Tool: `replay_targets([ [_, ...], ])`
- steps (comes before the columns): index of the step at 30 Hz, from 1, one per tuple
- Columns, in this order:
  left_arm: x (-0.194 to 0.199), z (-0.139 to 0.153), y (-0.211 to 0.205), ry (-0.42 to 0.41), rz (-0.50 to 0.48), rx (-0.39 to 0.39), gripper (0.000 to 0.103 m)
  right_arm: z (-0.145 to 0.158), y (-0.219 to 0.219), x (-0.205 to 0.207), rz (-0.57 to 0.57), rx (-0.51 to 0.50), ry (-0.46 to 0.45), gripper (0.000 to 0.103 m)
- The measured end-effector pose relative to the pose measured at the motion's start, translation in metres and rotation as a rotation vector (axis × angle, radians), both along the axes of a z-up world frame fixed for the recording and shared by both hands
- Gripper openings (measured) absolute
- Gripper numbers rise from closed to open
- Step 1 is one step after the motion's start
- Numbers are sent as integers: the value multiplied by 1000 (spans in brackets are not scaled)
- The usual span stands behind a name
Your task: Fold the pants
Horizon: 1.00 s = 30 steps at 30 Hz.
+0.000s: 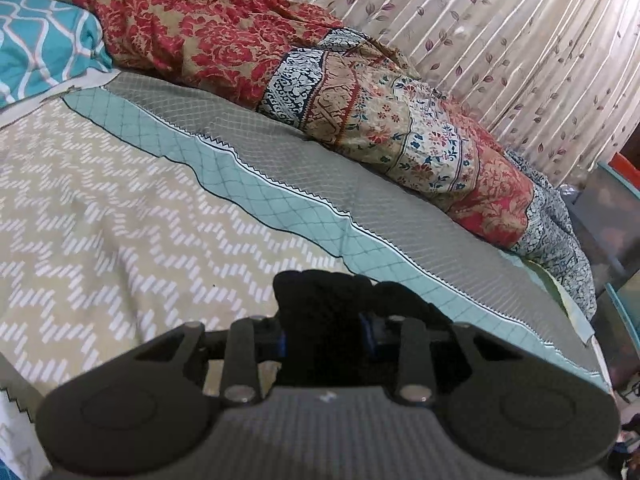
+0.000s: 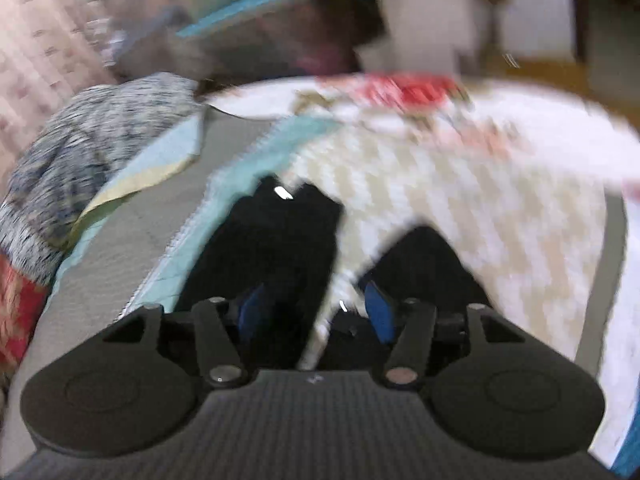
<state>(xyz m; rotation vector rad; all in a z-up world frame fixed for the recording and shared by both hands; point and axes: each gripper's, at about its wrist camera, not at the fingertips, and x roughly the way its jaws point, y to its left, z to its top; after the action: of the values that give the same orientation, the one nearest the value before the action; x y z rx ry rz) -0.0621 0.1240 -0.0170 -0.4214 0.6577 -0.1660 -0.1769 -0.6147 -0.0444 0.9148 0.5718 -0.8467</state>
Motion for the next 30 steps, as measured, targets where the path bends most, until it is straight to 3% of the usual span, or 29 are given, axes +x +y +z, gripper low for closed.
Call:
replay_targets([
  [4,1,-2,3,3,2,-7,27,-7,8,14,70,-69,-1,57],
  [7,-1,-2,5,-4,13,-24,26,-11,-3,30,134,-40,8,27],
  [10,-3,-5,6,-7,23,-33,25,-13,-13,31,87,42,13,26],
  [12,-6,-7,8,-7,27,-49,24,-7,-13,17,21,78,-38,29],
  [14,-8,-8,9,-8,31,-57,24,-8,-14,7,-19,96,-70,43],
  [17,-8,-10,9,-5,34,-57,24,-23,-23,12,-20,177,-96,44],
  [19,-8,-11,10,1,40,-64,24,-23,-25,19,-26,164,-101,39],
  [20,-7,-11,9,3,42,-64,24,-20,-24,22,-25,152,-89,7],
  [21,-5,-10,9,6,44,-63,24,-15,-21,24,-35,133,-88,7],
  [25,-1,-10,7,8,46,-55,23,33,3,34,38,-9,-254,7],
  [30,12,-16,13,29,107,-106,23,87,-1,110,67,-93,-305,7],
])
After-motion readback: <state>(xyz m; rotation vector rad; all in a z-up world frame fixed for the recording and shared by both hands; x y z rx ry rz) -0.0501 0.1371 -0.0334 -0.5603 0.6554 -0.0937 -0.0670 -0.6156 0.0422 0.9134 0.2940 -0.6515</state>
